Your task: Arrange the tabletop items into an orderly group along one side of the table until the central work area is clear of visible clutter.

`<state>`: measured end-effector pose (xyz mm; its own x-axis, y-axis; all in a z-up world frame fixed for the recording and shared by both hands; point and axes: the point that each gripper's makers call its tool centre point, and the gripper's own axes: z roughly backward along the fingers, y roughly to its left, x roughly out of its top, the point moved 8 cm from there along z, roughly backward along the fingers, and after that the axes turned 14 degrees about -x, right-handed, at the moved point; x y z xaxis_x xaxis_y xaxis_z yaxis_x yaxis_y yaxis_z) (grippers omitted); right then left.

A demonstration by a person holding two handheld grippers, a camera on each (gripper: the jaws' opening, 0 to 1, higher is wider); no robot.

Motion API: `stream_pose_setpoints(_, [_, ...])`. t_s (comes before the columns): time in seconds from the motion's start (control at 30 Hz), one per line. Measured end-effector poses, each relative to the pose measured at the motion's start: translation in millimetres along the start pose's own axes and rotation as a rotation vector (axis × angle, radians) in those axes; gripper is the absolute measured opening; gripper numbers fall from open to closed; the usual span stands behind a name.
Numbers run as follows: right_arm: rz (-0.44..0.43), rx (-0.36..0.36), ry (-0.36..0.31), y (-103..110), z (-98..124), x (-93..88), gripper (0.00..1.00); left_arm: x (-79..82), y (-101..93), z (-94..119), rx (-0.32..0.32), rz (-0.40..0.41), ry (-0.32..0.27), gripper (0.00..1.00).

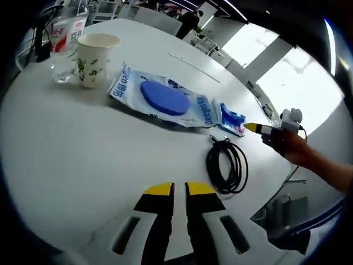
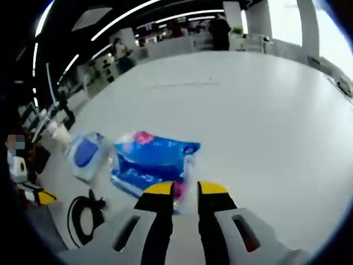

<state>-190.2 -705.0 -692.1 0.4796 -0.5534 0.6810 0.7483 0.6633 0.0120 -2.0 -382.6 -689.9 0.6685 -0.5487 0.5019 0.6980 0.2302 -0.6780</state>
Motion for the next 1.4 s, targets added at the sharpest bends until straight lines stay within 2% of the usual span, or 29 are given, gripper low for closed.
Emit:
stream_pose_setpoints(0.13, [0.072, 0.018, 0.000, 4.8, 0.2, 3.6, 0.03, 4.1, 0.8, 1.9, 0.005, 0.002, -0.018, 0.04])
stream_pose_setpoints(0.3, [0.143, 0.043, -0.002, 7.5, 4.3, 1.0, 0.02, 4.9, 1.2, 3.2, 0.010, 0.009, -0.034, 0.04])
stream_pose_setpoints(0.47, [0.123, 0.037, 0.005, 4.9, 10.9, -3.6, 0.02, 1.5, 1.8, 4.1, 0.013, 0.016, -0.037, 0.04])
stream_pose_setpoints(0.67, [0.110, 0.034, 0.000, 12.1, 12.0, -7.2, 0.03, 2.3, 0.9, 4.0, 0.007, 0.014, -0.038, 0.04])
stream_pose_setpoints(0.83, [0.109, 0.019, 0.003, 14.8, 15.3, -0.1, 0.11, 2.9, 0.0, 5.0, 0.000, 0.006, -0.038, 0.05])
stream_pose_setpoints(0.97, [0.106, 0.007, -0.004, 14.5, 20.6, 1.9, 0.11, 0.5, -1.0, 5.6, -0.007, 0.005, -0.034, 0.04])
stream_pose_setpoints(1.1, [0.097, -0.010, -0.005, 15.3, 27.3, -6.0, 0.13, -1.6, -1.2, 7.8, -0.016, 0.000, -0.028, 0.05])
stream_pose_setpoints(1.4, [0.045, -0.009, 0.008, 33.3, 47.5, -43.9, 0.14, 3.0, 6.2, 22.0, -0.003, -0.042, -0.022, 0.05])
